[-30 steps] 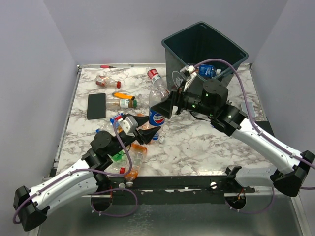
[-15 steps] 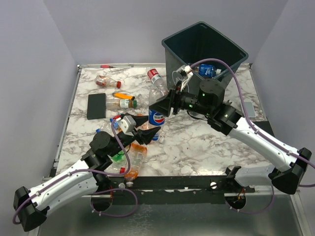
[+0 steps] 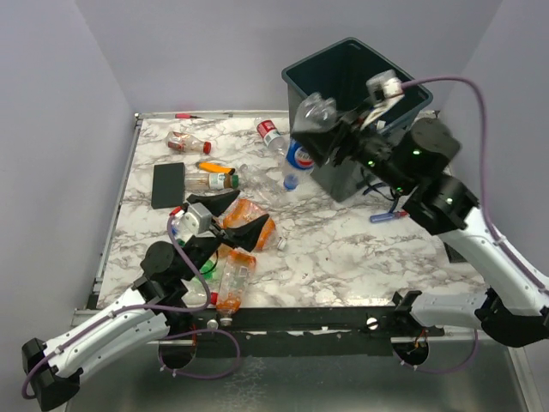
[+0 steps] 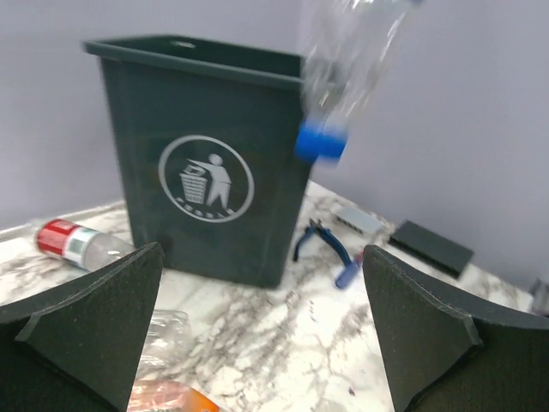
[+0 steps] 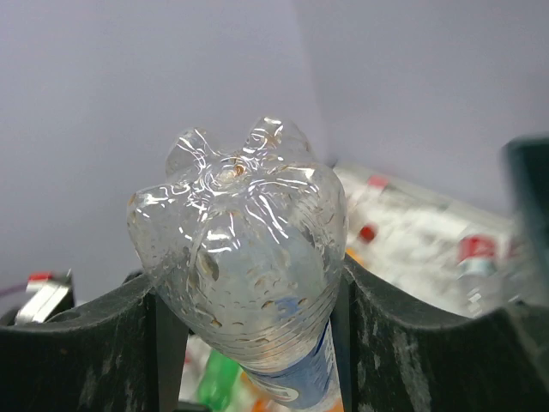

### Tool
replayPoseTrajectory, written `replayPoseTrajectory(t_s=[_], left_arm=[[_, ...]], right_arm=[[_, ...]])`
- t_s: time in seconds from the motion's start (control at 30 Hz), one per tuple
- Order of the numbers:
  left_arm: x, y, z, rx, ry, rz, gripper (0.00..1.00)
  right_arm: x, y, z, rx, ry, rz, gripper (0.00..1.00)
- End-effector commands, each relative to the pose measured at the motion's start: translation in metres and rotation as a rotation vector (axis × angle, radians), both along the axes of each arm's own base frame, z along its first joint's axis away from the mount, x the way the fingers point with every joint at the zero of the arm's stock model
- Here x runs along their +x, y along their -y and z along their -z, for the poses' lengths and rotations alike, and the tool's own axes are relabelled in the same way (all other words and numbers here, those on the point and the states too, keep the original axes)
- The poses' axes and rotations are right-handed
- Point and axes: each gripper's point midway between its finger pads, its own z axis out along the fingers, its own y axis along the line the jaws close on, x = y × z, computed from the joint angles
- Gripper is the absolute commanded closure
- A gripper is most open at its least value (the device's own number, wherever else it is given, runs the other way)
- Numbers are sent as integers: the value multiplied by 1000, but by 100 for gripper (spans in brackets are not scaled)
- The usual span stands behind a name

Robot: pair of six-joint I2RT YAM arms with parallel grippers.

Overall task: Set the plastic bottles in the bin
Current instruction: Place the plastic bottle in the trash bin.

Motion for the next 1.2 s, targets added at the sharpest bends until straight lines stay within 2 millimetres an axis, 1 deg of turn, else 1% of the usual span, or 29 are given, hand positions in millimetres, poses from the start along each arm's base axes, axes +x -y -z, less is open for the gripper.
replayPoseTrajectory(t_s=[0.0, 0.1, 0.2, 0.27, 0.33, 0.43, 0.5, 0.63, 0.7, 0.77, 0.83, 0.9, 1.0, 1.1, 1.17], left_arm=[[21, -34, -6, -75, -14, -210, 1], [32, -45, 1, -57, -39, -298, 1], [39, -52, 10, -31, -70, -357, 1], [43, -56, 15, -16, -88, -394, 1], [47, -58, 18, 5, -96, -420, 1], [50, -62, 22, 26, -113, -451, 1], [52, -66, 23, 26, -124, -477, 1], [55, -77, 24, 18, -143, -536, 1], [55, -81, 25, 21, -146, -556, 1], [55, -83, 24, 21, -145, -566, 1], [55, -83, 24, 25, -142, -565, 1], [55, -83, 24, 30, -138, -563, 1], [55, -84, 24, 41, -133, -567, 1], [54, -86, 23, 37, -129, -572, 1], [54, -86, 24, 39, -130, -574, 1]], right_arm=[[24, 93, -90, 24, 271, 451, 56], [44, 134, -118, -9, 407, 723, 57], [64, 156, -133, -46, 478, 926, 58], [82, 166, -140, -64, 498, 989, 58], [106, 177, -143, -67, 480, 1040, 58], [147, 195, -138, -43, 421, 1069, 58], [176, 198, -128, -32, 368, 1055, 58], [222, 195, -104, 9, 302, 1018, 57], [244, 194, -81, 17, 234, 988, 57], [261, 189, -64, 20, 189, 947, 57], [280, 179, -41, -8, 137, 921, 57], [292, 170, -21, -25, 103, 891, 56], [305, 155, 3, -39, 66, 826, 56], [314, 134, 24, -55, 21, 729, 55], [319, 124, 39, -72, -11, 683, 55]])
